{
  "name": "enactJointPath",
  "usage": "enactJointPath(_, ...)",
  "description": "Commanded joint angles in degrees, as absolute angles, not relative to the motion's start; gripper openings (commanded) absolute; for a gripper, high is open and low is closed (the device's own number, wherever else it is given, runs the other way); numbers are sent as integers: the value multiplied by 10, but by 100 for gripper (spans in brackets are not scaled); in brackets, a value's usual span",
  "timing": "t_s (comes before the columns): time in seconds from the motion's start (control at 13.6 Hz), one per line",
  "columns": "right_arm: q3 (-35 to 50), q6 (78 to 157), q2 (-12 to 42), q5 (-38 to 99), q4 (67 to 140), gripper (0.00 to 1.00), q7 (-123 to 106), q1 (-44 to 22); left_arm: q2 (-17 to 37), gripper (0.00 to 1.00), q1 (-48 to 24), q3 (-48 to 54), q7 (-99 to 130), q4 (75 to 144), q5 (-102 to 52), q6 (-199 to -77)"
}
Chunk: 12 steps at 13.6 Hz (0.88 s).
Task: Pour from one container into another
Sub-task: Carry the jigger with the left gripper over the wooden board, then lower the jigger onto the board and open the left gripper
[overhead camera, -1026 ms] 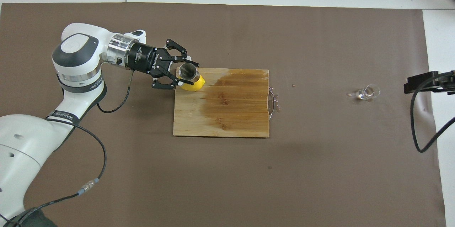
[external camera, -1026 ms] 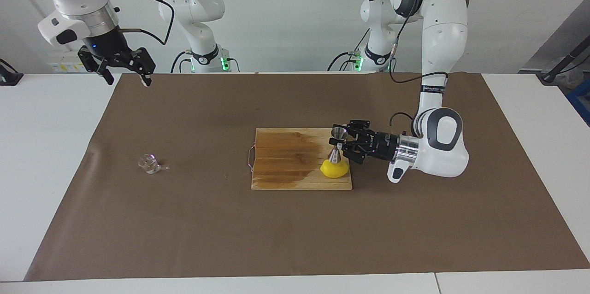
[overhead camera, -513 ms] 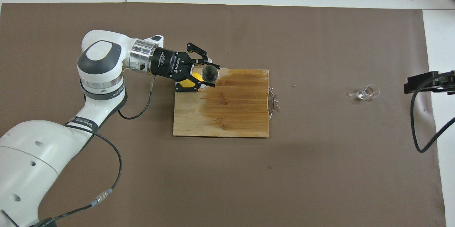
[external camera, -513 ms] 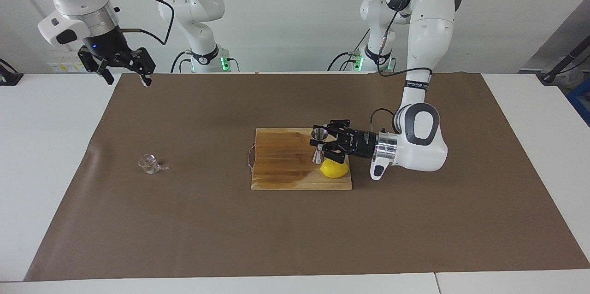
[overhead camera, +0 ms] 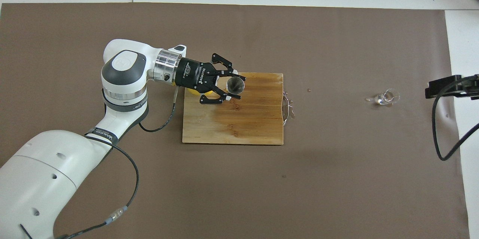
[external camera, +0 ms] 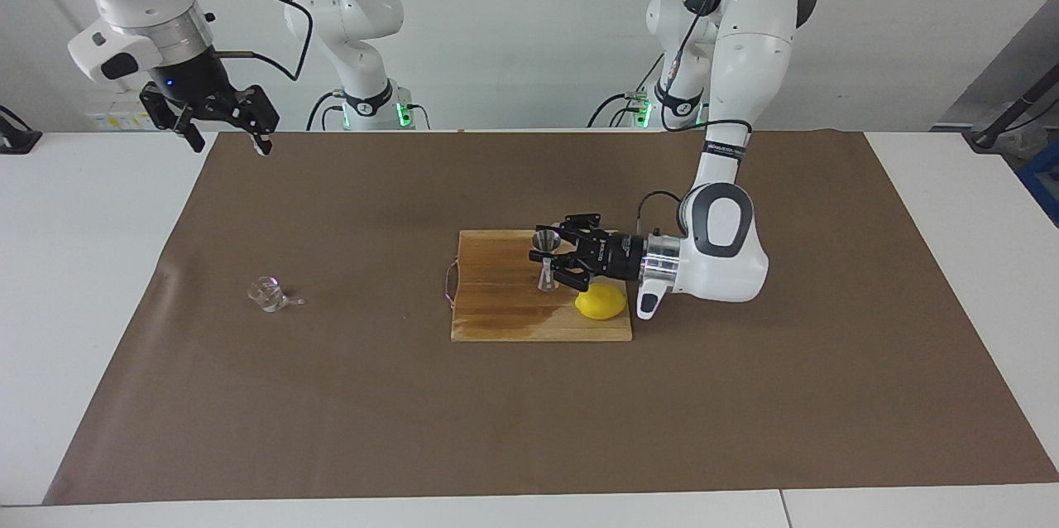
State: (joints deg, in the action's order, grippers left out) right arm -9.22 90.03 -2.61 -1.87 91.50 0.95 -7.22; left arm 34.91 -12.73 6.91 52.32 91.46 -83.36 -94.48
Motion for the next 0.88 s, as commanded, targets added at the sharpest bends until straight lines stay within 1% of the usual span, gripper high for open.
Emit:
enactJointPath(0.0,-87,895,-37,-25,922,100,4,-69,330,31,-153,58,499,943,-856,-969)
enactJointPath(0.51,-87,895,-37,-25,922,100,4,-69,355,30,-163,58,430,951,-875,-975)
enactJointPath(0.66,-87,895,-37,-25,922,100,4,-69,361,27,-170,58,424,950,-883,-979)
enactJointPath(0.81,-87,895,-37,-25,922,100,4,-69,365,27,-177,58,424,949,-890,-981)
